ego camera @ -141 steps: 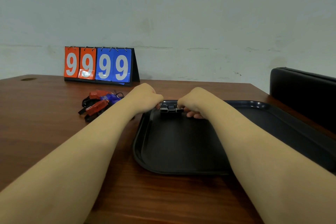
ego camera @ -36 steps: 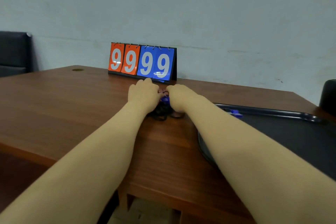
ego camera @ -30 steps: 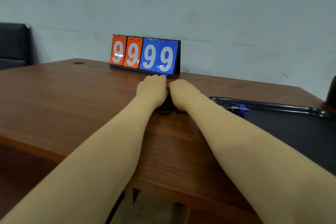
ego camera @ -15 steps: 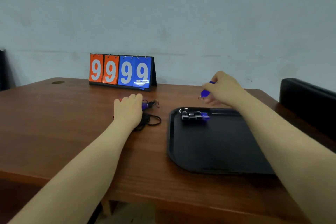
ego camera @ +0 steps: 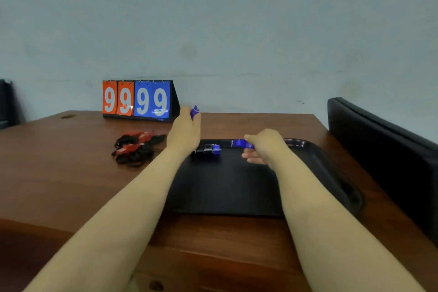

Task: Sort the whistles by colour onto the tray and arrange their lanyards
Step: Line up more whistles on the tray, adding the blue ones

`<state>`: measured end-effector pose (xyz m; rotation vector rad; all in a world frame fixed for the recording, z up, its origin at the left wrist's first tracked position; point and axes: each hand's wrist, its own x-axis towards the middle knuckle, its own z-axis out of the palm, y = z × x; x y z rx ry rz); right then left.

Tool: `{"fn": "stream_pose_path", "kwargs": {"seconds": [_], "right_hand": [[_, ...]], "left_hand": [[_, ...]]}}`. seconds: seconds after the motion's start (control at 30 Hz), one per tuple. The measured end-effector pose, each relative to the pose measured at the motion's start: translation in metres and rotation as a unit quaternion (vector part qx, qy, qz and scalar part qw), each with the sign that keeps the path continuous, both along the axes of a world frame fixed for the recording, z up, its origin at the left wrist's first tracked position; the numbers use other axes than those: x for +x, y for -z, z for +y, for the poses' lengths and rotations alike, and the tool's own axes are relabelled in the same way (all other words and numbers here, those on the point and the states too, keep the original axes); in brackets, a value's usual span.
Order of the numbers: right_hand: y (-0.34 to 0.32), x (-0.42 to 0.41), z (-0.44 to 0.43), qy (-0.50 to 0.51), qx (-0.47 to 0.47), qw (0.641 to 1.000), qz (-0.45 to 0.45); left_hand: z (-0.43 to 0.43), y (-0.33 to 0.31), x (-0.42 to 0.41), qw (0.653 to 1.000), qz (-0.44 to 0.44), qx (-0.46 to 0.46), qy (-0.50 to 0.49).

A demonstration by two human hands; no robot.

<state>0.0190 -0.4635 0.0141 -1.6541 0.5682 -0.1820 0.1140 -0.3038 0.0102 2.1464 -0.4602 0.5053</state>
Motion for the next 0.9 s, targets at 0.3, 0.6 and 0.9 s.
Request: {"fn": "stream_pose_path", "kwargs": {"seconds": [0.3,0.6,0.9], "right_hand": [[-0.003,0.007,0.002,-0.004,0.053,0.996,0.069],[0.005,0.008,0.008,0.001,0.002,0.998,0.068],[-0.004,0.019,0.013,-0.008,-0.084,0.989,0.122]], "left_hand": [[0.014,0.005,-0.006,0.995,0.055,0.016,0.087],[0.01,0.01,-0.001,0.987,0.071,0.018,0.145],[0.005,0.018,0.014,0.99,0.053,0.013,0.132]]}}
